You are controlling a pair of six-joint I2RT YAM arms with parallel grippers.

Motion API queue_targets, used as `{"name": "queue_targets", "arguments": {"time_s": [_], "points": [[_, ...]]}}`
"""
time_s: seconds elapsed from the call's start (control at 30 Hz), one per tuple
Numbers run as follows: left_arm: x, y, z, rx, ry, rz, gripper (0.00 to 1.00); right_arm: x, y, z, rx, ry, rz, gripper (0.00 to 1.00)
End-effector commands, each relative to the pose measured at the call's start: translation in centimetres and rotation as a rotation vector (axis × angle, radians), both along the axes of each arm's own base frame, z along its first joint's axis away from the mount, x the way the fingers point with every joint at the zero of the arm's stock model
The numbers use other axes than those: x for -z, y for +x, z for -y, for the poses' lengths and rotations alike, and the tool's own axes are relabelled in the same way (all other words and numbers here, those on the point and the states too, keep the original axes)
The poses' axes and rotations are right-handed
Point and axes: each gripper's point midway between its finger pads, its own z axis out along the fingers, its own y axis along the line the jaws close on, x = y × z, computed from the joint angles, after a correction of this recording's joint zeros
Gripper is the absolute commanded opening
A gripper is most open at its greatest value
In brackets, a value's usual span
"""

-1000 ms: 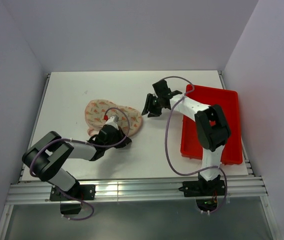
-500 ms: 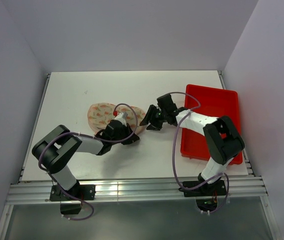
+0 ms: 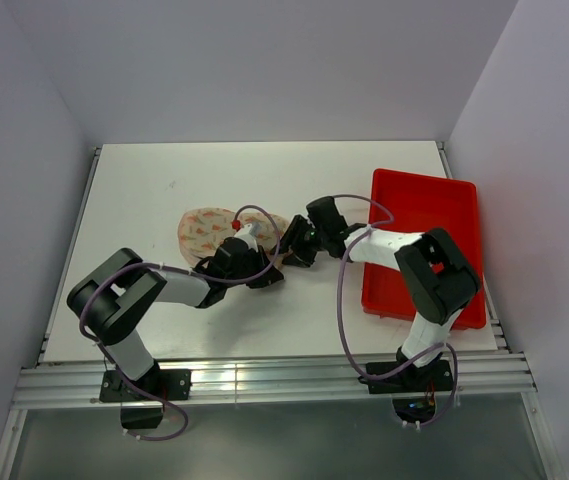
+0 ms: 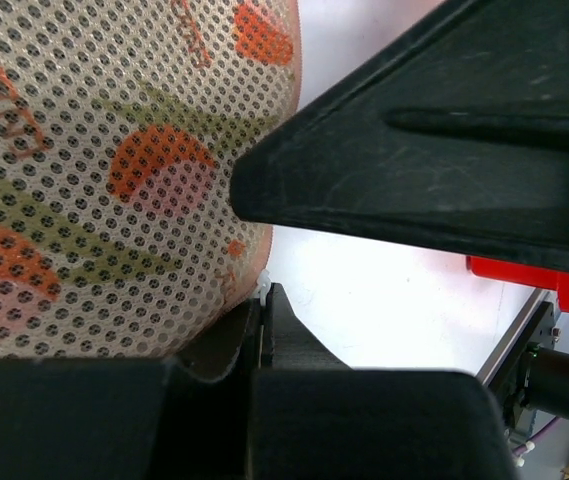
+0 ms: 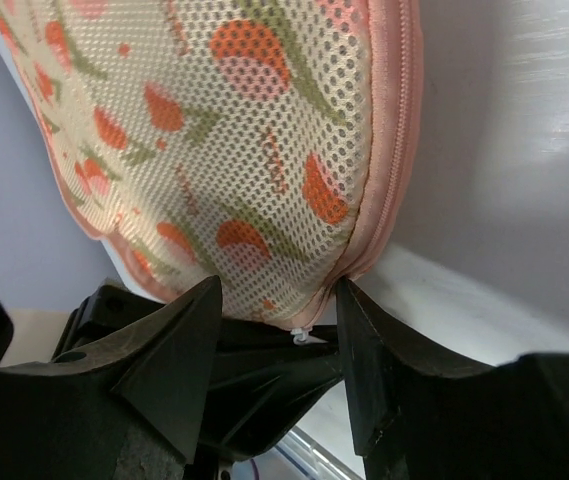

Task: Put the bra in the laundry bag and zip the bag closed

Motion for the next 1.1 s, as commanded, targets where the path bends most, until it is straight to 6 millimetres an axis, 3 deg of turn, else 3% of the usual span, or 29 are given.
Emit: {"name": "queue_targets", "arguments": {"time_s": [0.0,0.27,0.57,0.77,0.87,0.9,0.97,1.0,1.07], "points": [[-1.6,0.3,1.2,0.039,-0.035,0.051,0.0,0.2,0.3,-1.0,0.013,0.035,0.005,0.57],[-1.3,0.3,1.1,0.035,-0.027,0.046,0.0,-0.1,-0.7,-0.5,0.038,0.044,0.019,0.57],[-1.4,-0.1,1.1,0.048,-0.037,0.05,0.0,1.3,-2.0,-0.3,0.074,0.075,-0.018,0.57],[-1.3,-0.5,1.2,0.071,-0.038,0.048,0.0,1.3,-1.2,-0.8,0.105,0.094,-0.011,0.55],[-1.3,-0.7,1.2,0.083,-0.042,0.043,0.0,1.3,-0.8,-1.2,0.114,0.097,-0.009,0.47],[-1.2,-0.8,1.2,0.087,-0.04,0.041,0.0,1.6,-0.8,-1.2,0.114,0.094,-0.014,0.34],[-1.0,-0.9,1.1,0.087,-0.037,0.032,0.0,1.6,-0.5,-1.2,0.115,0.087,-0.009,0.21],[-0.9,-1.0,1.1,0.085,-0.036,0.031,0.0,1.9,-0.5,-1.1,0.119,0.074,-0.01,0.1],[-0.6,-1.3,0.7,0.078,-0.032,0.021,0.0,2.3,-0.4,-0.8,0.118,0.049,-0.011,0.01]]}}
